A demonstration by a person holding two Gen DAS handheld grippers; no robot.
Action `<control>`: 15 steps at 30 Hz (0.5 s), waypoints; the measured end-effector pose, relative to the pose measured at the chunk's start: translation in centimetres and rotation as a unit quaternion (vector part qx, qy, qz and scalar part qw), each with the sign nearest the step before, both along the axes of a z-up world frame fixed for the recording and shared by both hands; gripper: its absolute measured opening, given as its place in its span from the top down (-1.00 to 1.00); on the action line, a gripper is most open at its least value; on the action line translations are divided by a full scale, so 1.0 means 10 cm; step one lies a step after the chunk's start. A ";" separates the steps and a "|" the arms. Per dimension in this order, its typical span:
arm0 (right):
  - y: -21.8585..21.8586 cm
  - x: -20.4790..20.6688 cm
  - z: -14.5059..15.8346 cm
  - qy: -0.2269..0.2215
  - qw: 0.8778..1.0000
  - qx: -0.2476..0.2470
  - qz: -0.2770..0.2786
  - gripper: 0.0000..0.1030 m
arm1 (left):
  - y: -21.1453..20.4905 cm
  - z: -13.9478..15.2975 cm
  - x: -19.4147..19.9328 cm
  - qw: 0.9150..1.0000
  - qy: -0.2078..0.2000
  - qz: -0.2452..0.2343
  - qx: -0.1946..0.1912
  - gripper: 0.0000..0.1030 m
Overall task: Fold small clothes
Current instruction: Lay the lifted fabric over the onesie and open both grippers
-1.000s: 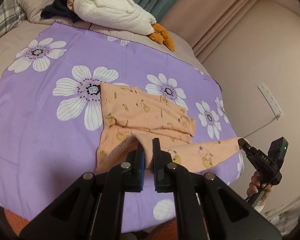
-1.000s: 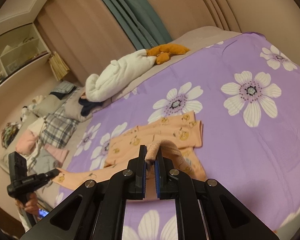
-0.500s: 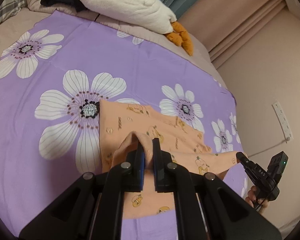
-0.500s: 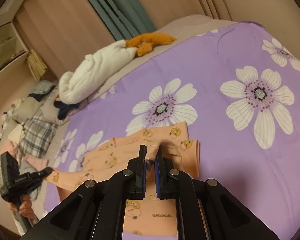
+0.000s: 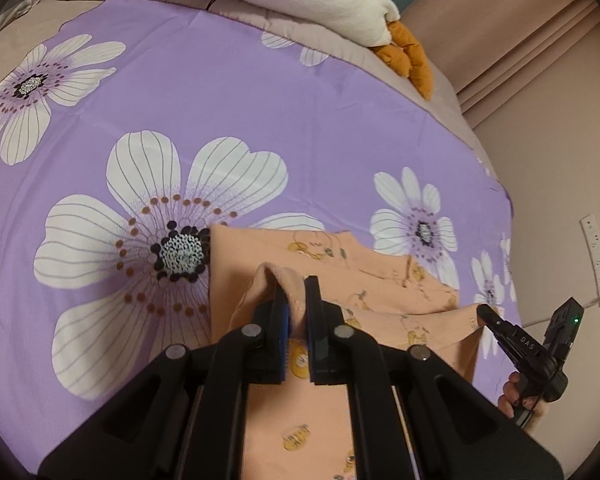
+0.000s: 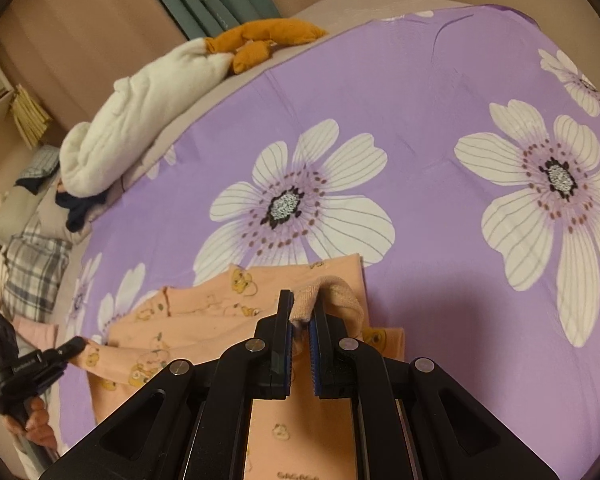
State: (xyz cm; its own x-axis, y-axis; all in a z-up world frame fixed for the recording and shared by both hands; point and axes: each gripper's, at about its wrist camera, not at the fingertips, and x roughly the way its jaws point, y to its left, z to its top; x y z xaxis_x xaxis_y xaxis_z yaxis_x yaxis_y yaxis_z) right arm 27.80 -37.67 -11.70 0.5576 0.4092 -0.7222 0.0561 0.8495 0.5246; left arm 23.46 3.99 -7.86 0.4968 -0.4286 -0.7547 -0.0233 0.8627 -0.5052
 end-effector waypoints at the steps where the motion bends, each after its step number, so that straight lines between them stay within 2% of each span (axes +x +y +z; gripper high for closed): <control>1: 0.01 0.03 -0.02 0.002 1.000 0.000 0.002 0.84 | 0.01 -0.02 0.04 1.000 0.002 0.002 -0.002 0.88; 10: 0.11 0.25 -0.23 0.034 0.999 -0.039 0.005 0.84 | 0.00 -0.27 0.30 1.000 0.026 0.003 -0.005 0.87; 15: 0.11 0.32 -0.33 0.044 0.998 -0.043 0.001 0.84 | 0.02 -0.37 0.39 0.999 0.035 0.011 -0.007 0.85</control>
